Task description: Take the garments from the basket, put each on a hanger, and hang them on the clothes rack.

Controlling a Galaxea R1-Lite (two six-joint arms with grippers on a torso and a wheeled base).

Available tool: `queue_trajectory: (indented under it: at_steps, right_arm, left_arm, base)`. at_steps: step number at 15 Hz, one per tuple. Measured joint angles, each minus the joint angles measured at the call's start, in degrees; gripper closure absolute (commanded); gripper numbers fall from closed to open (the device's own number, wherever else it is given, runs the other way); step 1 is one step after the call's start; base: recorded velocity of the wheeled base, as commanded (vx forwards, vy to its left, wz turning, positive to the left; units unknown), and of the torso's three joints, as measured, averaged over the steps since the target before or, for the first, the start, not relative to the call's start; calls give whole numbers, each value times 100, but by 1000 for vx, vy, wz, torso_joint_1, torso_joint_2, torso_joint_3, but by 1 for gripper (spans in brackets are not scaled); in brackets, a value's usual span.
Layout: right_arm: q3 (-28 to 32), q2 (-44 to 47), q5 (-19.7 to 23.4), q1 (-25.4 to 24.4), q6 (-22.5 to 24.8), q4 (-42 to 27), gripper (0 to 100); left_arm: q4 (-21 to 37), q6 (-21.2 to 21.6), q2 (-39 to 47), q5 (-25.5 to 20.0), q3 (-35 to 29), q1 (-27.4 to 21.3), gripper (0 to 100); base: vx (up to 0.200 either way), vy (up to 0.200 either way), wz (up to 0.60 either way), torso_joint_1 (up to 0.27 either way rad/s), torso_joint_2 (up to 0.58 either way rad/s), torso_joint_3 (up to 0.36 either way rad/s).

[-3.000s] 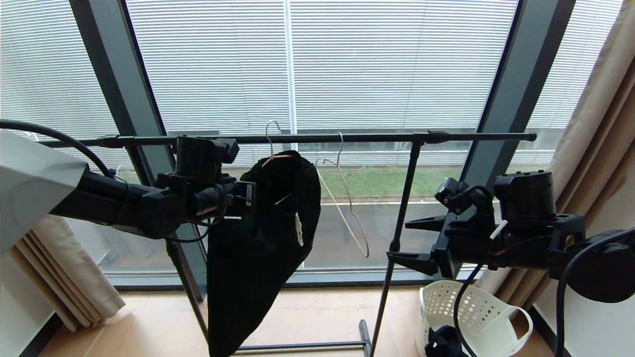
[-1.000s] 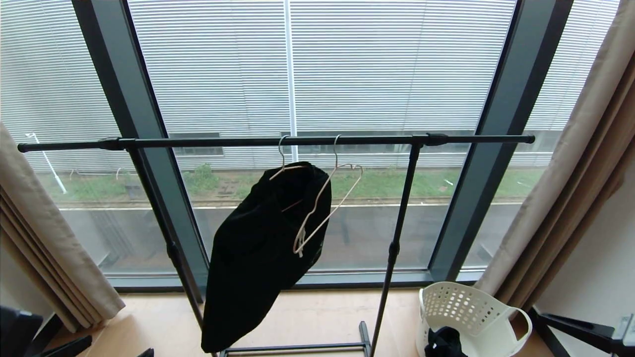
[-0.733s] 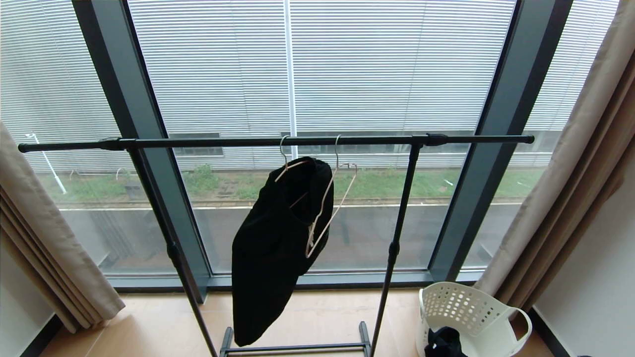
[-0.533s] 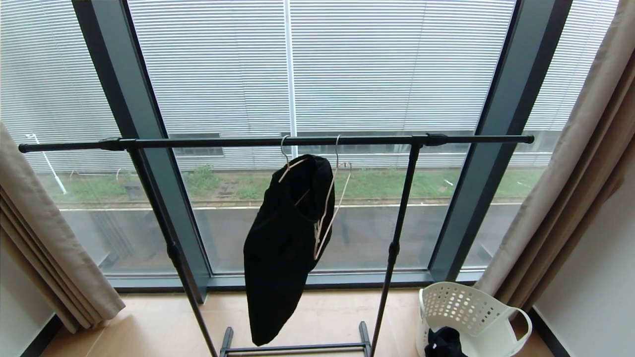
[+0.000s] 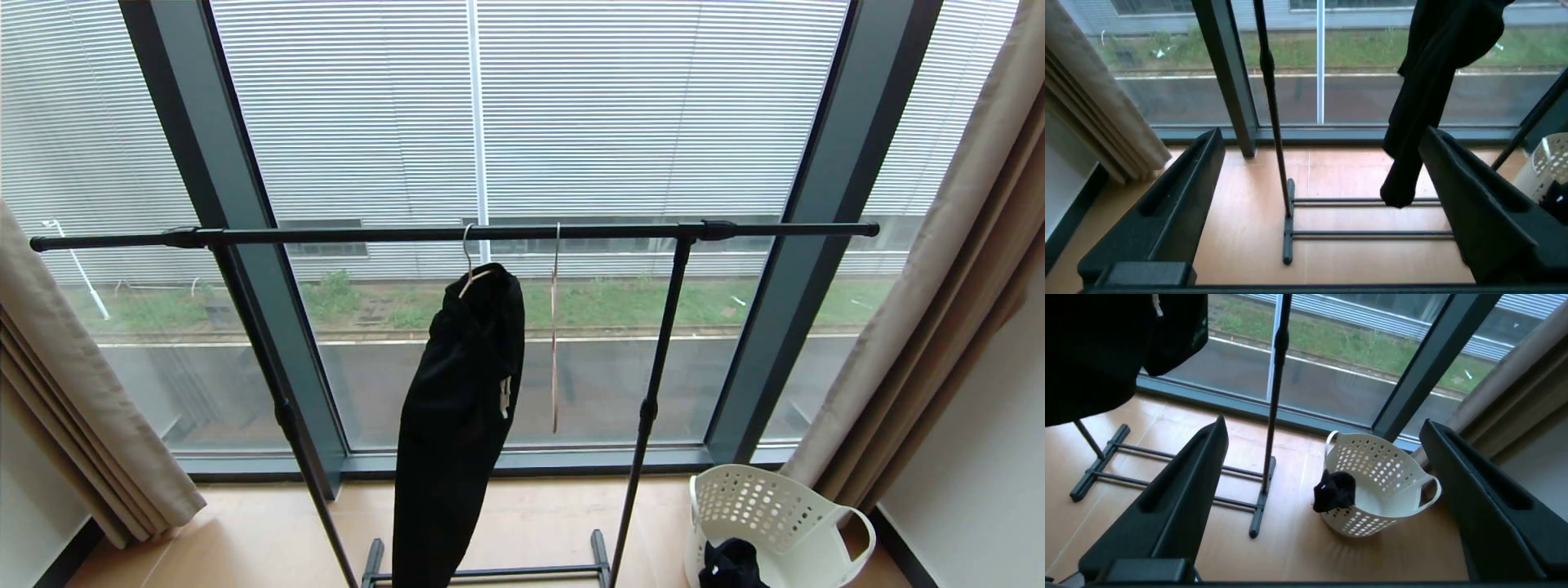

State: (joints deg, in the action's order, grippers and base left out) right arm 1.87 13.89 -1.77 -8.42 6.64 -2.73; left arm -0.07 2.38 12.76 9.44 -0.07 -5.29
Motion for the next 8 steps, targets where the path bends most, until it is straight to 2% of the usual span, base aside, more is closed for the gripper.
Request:
queue_trajectory:
  at_steps: [2, 3, 4, 7, 8]
  right_arm:
    - [0, -144, 33, 18, -20, 0, 0]
    - [0, -256, 35, 40, -22, -5, 0]
    - [0, -383, 40, 104, -22, -6, 0]
    - [2, -662, 115, 308, -27, -5, 0]
    - [2, -744, 128, 385, -35, 0, 0]
  left_arm:
    - [32, -134, -404, -5, -4, 50, 0]
    - [107, -330, -535, 0, -9, 66, 0]
    - [122, -335, -624, 0, -20, 127, 0]
    - [138, -251, -764, -40, -34, 744, 0]
    - [146, -243, -802, -191, -39, 755, 0]
  base:
    - [0, 0, 0, 0, 0, 0]
    - [0, 0, 0, 0, 0, 0]
    - [0, 0, 0, 0, 0, 0]
    - [0, 0, 0, 0, 0, 0]
    - [0, 0, 0, 0, 0, 0]
